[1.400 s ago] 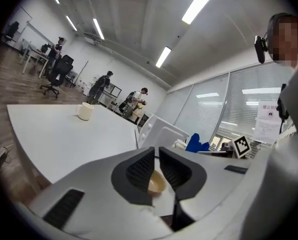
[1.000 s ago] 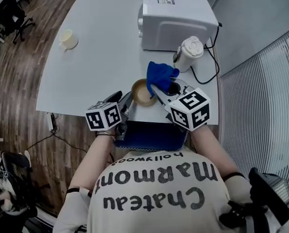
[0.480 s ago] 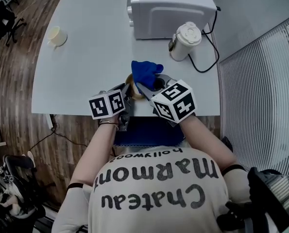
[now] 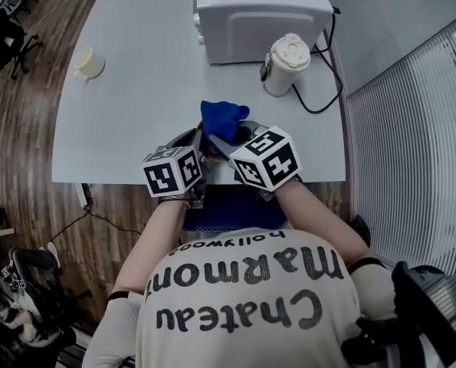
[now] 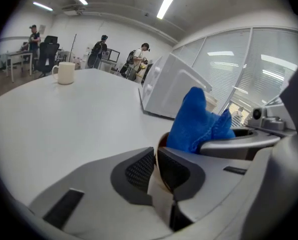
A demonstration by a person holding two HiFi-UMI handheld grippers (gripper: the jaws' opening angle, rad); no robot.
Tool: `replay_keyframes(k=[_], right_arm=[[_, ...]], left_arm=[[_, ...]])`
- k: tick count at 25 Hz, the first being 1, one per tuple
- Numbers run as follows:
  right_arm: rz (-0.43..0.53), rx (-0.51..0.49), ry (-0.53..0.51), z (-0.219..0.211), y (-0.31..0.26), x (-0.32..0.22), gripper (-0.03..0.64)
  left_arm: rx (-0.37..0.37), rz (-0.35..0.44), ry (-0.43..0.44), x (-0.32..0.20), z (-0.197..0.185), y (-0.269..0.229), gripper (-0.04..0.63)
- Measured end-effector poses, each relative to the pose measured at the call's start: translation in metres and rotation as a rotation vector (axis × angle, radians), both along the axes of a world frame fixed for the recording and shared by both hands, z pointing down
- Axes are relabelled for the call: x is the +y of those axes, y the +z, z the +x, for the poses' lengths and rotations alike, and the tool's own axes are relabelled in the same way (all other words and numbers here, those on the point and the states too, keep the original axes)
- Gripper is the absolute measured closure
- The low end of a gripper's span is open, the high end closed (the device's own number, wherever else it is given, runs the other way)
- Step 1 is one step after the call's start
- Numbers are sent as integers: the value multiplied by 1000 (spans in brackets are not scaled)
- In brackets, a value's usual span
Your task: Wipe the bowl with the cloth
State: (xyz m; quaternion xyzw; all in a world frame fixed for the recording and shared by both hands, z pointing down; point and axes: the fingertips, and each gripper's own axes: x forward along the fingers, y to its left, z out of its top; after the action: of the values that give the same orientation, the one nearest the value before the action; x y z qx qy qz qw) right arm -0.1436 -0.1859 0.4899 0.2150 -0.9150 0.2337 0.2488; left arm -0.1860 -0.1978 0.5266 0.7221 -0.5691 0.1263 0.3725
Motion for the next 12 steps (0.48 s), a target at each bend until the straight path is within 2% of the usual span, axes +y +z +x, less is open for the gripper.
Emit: replay_keyframes(k=[2, 7, 10, 12], right_arm=[[5, 0, -12, -1, 0, 2, 551], [29, 40, -7, 3, 1, 1, 551], [43, 51, 48, 7, 1, -6, 551], [41, 24, 98, 9, -2, -11, 551]], left_arm=[[-27, 61, 23, -4, 8, -14, 580], [-183, 175, 83, -4, 18, -36, 581], [-240, 214, 136, 1, 25, -45, 581], [-261, 228, 154, 3, 27, -52, 580]])
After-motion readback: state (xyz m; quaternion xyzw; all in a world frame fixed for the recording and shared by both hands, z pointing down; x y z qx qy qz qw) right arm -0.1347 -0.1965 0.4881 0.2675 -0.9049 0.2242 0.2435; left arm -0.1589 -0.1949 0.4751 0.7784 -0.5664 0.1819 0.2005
